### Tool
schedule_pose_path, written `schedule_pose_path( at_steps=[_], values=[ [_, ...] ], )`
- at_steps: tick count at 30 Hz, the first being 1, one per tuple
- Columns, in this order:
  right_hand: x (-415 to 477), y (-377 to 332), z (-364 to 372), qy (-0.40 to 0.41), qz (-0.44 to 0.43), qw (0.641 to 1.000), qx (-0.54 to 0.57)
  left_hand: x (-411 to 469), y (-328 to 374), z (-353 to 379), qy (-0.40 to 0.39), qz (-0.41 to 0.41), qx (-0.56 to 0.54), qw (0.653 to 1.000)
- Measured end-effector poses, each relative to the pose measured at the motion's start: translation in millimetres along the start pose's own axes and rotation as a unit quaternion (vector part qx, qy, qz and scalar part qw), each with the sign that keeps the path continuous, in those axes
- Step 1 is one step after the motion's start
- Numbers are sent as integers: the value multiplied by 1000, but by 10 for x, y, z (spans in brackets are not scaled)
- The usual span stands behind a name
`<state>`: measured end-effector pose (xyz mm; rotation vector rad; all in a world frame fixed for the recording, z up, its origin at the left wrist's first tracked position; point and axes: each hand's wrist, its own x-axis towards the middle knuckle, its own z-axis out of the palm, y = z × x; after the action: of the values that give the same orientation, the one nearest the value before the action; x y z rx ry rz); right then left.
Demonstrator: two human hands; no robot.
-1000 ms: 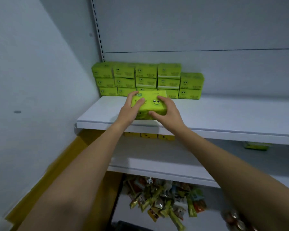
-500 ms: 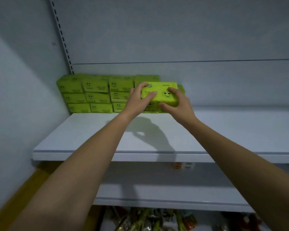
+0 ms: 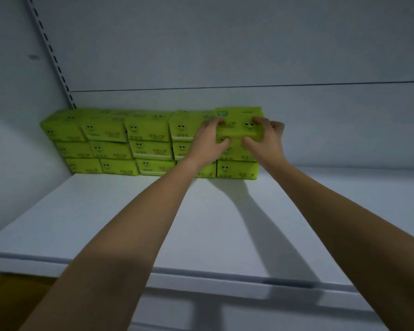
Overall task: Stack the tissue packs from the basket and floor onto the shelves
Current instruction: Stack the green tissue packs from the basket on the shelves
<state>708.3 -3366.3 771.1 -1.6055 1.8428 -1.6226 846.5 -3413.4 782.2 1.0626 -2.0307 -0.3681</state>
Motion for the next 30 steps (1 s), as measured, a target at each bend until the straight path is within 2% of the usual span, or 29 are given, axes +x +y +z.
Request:
schedule_pose_path(
  at_steps=[7, 10, 14, 17, 22, 24, 26, 30],
  values=[
    [168, 205, 102, 57, 9, 998, -16, 160, -41, 214, 69, 32, 212, 974],
    [228, 274, 115, 75, -16, 997, -25, 174, -69, 261, 111, 88, 252, 957],
    [269, 296, 158, 89, -59, 993, -54, 205, -33, 280, 100, 102, 303, 942],
    [263, 296, 171, 85, -68, 991, -75, 185, -13, 294, 64, 126, 351, 926],
    [98, 235, 121, 65, -48, 993, -90, -56, -134, 253, 54, 136, 354, 924],
    [-56, 194, 87, 56, -55, 991, -104, -237, -171, 172, 36, 137, 307, 941],
    [-267, 138, 73, 51, -73, 986, -141, -451, -202, 26, -10, 102, 282, 954],
    [-922, -82, 183, 3, -133, 973, -190, -920, -347, -377, -30, 62, 262, 963]
  ],
)
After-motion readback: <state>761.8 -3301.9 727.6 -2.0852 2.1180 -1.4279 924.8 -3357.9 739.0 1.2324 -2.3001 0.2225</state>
